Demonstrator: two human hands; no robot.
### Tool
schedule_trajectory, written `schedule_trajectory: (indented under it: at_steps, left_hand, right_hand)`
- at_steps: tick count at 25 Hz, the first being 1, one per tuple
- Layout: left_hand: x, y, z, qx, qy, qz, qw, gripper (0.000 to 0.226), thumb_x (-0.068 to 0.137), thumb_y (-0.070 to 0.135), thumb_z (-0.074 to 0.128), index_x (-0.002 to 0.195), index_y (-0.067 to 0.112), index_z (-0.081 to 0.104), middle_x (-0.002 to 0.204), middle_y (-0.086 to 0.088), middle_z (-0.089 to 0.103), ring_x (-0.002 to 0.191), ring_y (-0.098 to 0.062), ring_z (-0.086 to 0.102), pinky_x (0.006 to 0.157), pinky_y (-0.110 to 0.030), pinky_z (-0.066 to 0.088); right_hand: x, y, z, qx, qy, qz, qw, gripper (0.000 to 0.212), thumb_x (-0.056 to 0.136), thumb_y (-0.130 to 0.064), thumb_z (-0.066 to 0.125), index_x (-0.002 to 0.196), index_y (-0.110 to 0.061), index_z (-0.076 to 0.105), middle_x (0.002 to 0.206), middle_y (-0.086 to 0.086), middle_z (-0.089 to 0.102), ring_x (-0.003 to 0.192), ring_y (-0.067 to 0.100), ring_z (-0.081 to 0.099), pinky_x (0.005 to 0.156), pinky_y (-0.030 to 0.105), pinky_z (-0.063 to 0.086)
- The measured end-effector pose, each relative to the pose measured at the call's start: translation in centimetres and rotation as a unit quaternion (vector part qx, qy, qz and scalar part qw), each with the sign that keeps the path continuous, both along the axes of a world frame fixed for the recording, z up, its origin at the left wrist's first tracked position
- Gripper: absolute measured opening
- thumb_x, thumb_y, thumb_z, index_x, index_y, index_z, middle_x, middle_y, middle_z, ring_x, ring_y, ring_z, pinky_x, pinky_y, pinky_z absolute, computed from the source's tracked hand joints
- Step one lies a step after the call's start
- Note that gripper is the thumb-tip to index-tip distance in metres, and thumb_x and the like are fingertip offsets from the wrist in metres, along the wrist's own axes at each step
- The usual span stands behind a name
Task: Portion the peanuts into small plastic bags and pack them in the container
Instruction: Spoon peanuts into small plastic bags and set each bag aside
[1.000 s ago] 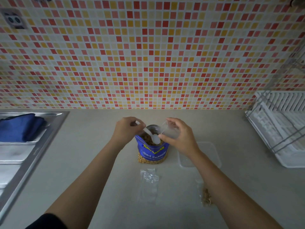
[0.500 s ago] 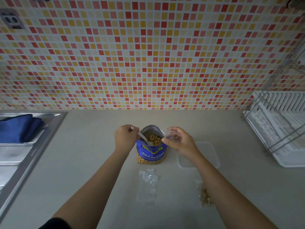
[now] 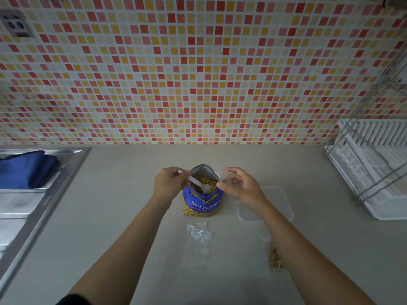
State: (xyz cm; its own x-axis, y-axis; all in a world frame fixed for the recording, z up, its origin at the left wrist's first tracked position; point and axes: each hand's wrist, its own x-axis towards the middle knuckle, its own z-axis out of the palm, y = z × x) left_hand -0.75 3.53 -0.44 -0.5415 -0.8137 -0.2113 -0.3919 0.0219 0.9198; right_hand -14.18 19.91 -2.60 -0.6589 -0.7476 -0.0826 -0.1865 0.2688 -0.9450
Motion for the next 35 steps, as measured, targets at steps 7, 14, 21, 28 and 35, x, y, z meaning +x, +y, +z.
schedule_trajectory:
  at_steps: [7,14,21,28,35]
  left_hand:
    - [-1.0,0.1,-0.3,0.109,0.047,0.104,0.987,0.018,0.09,0.014,0.057,0.075,0.006,0.066,0.065,-0.01,0.063,0.063,-0.019,0.06,0.078,-0.036,0.057]
    - [-0.4,-1.7,-0.6,0.153,0.069,0.108,0.98,0.019,0.092,0.017,0.054,0.083,0.002,0.063,0.069,-0.01,0.057,0.062,-0.015,0.052,0.061,-0.023,0.049]
    - [0.8,-3.9,-0.6,0.176,0.085,0.147,0.97,0.017,0.092,0.017,0.053,0.088,0.002,0.059,0.071,-0.008,0.054,0.065,-0.015,0.051,0.065,-0.024,0.048]
    - [0.7,-5.2,2.0,0.138,0.095,0.143,0.975,0.016,0.092,0.018,0.053,0.087,0.004,0.061,0.07,-0.007,0.054,0.066,-0.016,0.05,0.071,-0.027,0.048]
    - [0.1,-2.5,4.7,-0.004,0.066,0.079,0.995,0.022,0.093,0.024,0.052,0.097,0.006,0.064,0.074,-0.004,0.062,0.073,-0.017,0.059,0.072,-0.029,0.051]
  right_hand:
    - [-0.1,0.6,0.7,0.01,0.017,-0.004,1.0,0.054,0.069,-0.04,0.078,0.116,-0.03,0.054,0.109,-0.011,0.06,0.1,0.002,0.056,0.077,0.014,0.043]
    - [-0.3,0.4,1.8,-0.012,0.061,-0.045,0.997,0.057,0.065,-0.035,0.082,0.116,-0.03,0.055,0.11,-0.011,0.058,0.099,-0.001,0.054,0.071,0.005,0.043]
    - [0.3,-0.7,2.1,0.057,0.189,-0.013,0.98,0.061,0.063,-0.041,0.081,0.117,-0.026,0.056,0.113,-0.012,0.059,0.097,0.005,0.057,0.081,0.023,0.048]
    - [1.2,-2.7,2.6,0.151,0.31,0.014,0.939,0.058,0.066,-0.048,0.072,0.118,-0.028,0.054,0.115,-0.01,0.06,0.097,0.012,0.058,0.083,0.031,0.048]
    - [2.3,-3.5,1.8,0.059,0.223,-0.012,0.973,0.051,0.065,-0.044,0.076,0.109,-0.028,0.058,0.104,-0.013,0.06,0.093,0.008,0.057,0.079,0.029,0.05]
